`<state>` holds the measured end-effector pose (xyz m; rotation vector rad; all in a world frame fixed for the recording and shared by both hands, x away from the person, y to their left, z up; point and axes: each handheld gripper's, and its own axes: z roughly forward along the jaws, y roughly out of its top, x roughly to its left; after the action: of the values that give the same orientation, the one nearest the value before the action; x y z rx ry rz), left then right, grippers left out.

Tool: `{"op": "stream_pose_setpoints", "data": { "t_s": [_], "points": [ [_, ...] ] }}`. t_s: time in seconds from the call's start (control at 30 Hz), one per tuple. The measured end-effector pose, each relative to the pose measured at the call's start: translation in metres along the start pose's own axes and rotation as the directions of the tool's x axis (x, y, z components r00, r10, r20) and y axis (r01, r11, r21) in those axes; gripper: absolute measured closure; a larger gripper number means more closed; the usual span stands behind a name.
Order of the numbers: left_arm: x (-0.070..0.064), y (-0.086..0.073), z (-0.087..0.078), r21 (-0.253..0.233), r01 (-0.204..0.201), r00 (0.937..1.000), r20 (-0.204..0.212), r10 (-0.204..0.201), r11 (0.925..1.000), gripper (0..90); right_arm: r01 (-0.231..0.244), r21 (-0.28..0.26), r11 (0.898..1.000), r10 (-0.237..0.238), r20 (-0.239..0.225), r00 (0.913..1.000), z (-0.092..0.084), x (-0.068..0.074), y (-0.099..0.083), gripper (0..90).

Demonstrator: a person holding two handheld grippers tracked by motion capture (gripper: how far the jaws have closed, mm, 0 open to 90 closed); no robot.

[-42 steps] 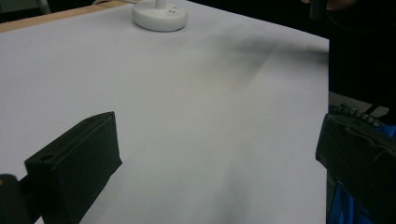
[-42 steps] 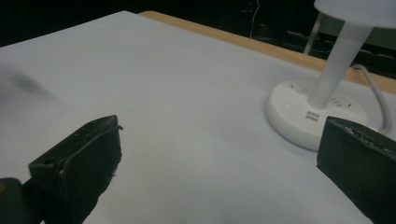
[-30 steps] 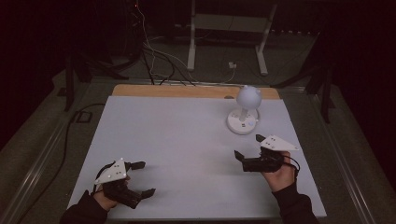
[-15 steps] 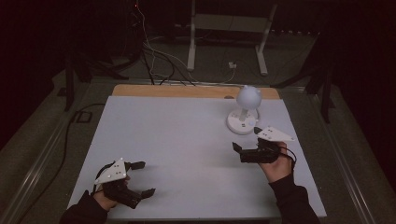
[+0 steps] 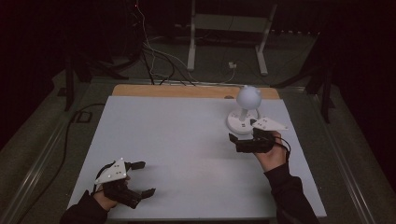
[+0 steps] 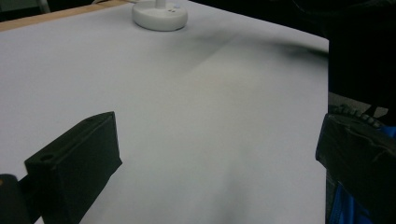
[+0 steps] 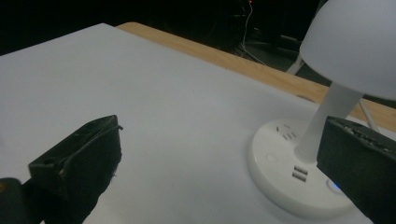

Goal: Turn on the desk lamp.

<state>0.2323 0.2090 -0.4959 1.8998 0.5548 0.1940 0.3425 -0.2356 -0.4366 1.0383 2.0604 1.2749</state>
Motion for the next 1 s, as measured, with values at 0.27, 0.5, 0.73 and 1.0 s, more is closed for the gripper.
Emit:
{"op": "stream_pose_setpoints", "data": {
  "t_s": [0.27, 0.5, 0.73, 1.0],
  "points": [
    [0.000, 0.000, -0.001, -0.005, 0.002, 1.0000, 0.002, -0.002, 1.0000, 0.3, -0.037, -0.001, 0.999, 0.038, 0.014, 0.9992, 0.019, -0.009, 0.005, 0.0],
    [0.000, 0.000, 0.000, -0.004, 0.002, 1.0000, 0.002, -0.002, 1.0000, 0.3, -0.060, 0.021, 0.998, 0.059, 0.030, 0.9978, 0.032, -0.016, 0.003, 0.0],
    [0.000, 0.000, 0.000, -0.002, 0.004, 1.0000, 0.003, -0.004, 1.0000, 0.3, -0.094, 0.035, 0.995, 0.091, 0.080, 0.9926, 0.045, -0.021, -0.001, 0.0],
    [0.001, 0.000, 0.000, -0.003, 0.006, 1.0000, 0.004, -0.006, 1.0000, 0.3, -0.117, 0.058, 0.991, 0.109, 0.129, 0.9857, 0.057, -0.025, -0.007, 5.9]
  ]
}}
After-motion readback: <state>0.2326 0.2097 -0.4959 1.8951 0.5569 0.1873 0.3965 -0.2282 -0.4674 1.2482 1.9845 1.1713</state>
